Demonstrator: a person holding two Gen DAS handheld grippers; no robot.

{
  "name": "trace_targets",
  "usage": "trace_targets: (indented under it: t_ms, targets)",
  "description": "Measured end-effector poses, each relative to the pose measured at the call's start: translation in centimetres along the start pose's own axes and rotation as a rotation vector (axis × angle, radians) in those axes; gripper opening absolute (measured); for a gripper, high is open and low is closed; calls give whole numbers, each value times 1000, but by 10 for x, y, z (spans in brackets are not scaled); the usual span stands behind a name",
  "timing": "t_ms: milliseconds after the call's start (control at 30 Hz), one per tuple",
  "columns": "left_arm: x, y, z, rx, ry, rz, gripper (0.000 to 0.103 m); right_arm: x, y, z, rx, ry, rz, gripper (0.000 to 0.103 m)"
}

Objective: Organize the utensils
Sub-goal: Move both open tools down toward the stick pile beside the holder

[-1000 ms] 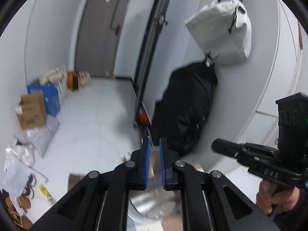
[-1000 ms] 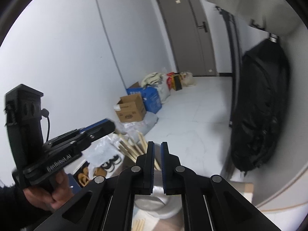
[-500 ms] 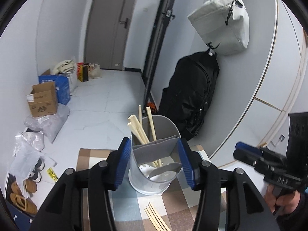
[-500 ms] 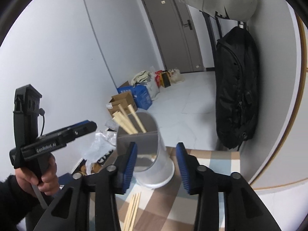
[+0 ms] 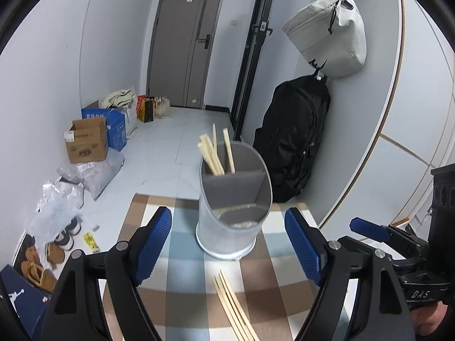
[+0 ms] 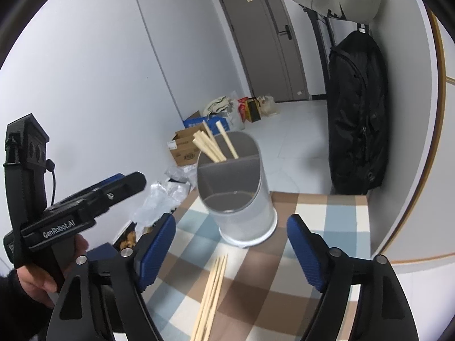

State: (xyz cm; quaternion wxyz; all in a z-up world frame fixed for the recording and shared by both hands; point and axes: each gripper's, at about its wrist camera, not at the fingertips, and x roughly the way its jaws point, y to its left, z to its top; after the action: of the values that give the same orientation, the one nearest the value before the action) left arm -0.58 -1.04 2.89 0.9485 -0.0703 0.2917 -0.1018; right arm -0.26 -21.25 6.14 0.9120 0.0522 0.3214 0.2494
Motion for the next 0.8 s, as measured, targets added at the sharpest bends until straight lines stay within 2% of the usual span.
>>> trace_targets:
  t_ms: [233,433,700,767,800]
  targets:
    - [2,9,-23,-22,29,24,80,5,1,-13,16,32,-10,92]
    - [5,20,-35,-39,56,51,85,20,5,-25,-4,92,-37,93]
    - [15,39,-50,-54,131,93,87,62,5,-40,18,248,-56,92]
    - [18,46,-53,-59,155,106,87,75,6,-45,21,299,-51,91]
    - [19,48,-53,-64,163,108,87,83,6,-47,22,326,-49,86]
